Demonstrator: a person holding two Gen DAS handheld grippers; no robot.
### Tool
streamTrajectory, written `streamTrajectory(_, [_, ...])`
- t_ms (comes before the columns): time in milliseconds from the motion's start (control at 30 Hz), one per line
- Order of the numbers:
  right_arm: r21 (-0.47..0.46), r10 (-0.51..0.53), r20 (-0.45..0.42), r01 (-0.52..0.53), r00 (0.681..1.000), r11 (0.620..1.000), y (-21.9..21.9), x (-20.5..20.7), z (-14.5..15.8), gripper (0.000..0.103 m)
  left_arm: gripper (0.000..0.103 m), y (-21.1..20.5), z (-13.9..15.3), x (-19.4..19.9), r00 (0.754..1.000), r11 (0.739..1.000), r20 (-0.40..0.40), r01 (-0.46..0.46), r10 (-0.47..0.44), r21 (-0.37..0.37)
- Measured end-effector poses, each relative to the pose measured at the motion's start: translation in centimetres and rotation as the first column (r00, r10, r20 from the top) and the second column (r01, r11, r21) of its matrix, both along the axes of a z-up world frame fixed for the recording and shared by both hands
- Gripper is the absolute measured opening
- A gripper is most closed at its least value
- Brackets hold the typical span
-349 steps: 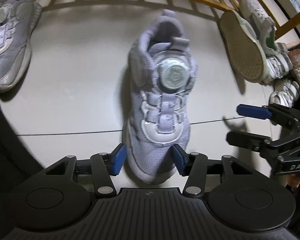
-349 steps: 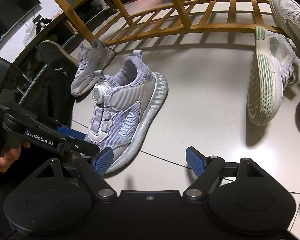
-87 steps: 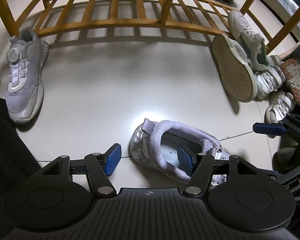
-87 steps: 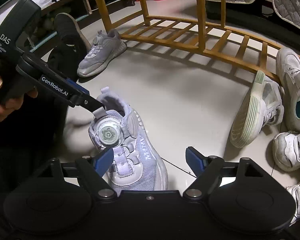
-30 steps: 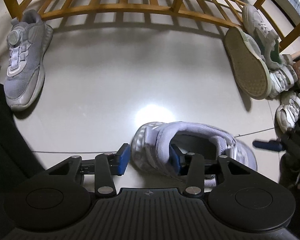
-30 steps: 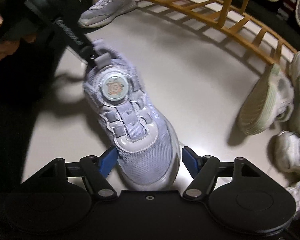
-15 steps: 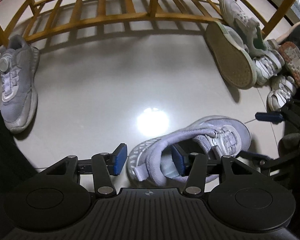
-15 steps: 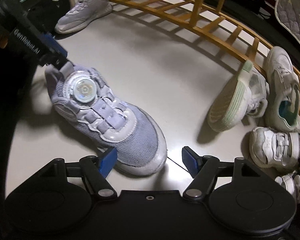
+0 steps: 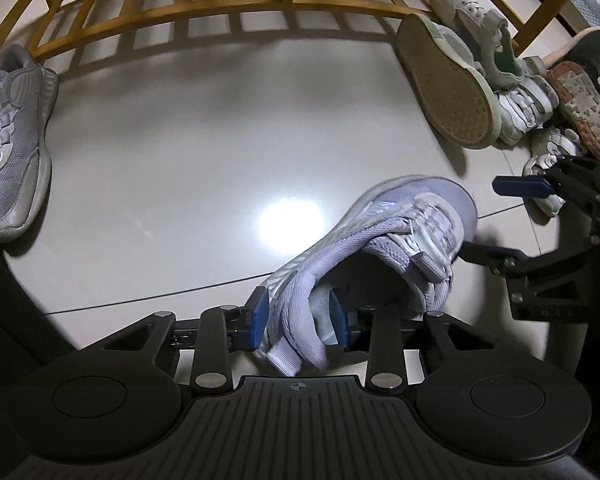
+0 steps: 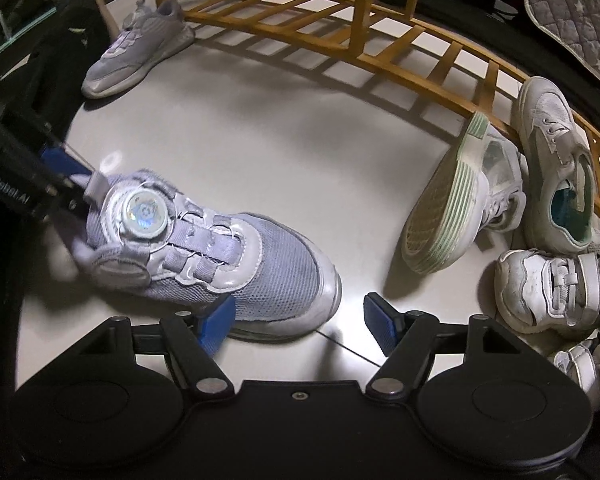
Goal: Organize scattered shoes
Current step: 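Bring the open right gripper to the grey sneaker held by the left gripper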
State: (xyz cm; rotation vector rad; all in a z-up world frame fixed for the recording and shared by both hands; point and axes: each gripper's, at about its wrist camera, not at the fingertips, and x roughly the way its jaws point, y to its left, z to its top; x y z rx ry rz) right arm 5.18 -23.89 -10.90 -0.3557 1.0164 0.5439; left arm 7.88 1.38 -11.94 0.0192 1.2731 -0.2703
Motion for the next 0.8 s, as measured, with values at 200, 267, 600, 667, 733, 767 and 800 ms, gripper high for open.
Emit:
streamTrajectory(200, [0.053,-0.03,-0.021,0.031,0.999,0.998,-0.2,0.7,0.0,0.074,0.036,-0.4,-0.1,-0.5,1.0,1.0,-0.006,-0.002,0.002,-0.002])
streamTrajectory(267, [0.063,-0.037,-0.024,0.038,0.999,0.997,-0.2,0.9,0.1,0.074,0.037,-0.5,-0.1,-0.7,1.0,1.0,-0.007,0.002,-0.002,-0.007])
streamTrajectory(600, [0.104,-0.066,-0.033,0.069,0.997,0.992,-0.3,1.6,0.2,0.074,0.035,-0.8,-0.2,-0.9,1.0,1.0,-0.007,0.005,-0.005,-0.019])
streamTrajectory(667, [0.106,-0.07,-0.032,0.074,0.997,0.992,-0.4,1.6,0.2,0.074,0.035,-0.7,-0.2,-0.9,1.0,1.0,-0.007,0.008,-0.008,-0.017])
streamTrajectory(733, [0.109,-0.074,-0.031,0.077,0.997,0.991,-0.4,1.6,0.2,0.074,0.035,-0.6,-0.2,-1.0,1.0,1.0,-0.007,0.008,-0.008,-0.017])
streamTrajectory(767, [0.11,-0.075,-0.03,0.078,0.997,0.991,-0.4,1.6,0.2,0.074,0.035,-0.5,-0.1,-1.0,1.0,1.0,-0.007,0.006,-0.006,-0.017])
streamTrajectory(800, [0.112,-0.076,-0.03,0.079,0.997,0.991,-0.4,1.6,0.3,0.074,0.035,-0.7,-0.2,-1.0,1.0,1.0,-0.005,0.008,-0.008,-0.013])
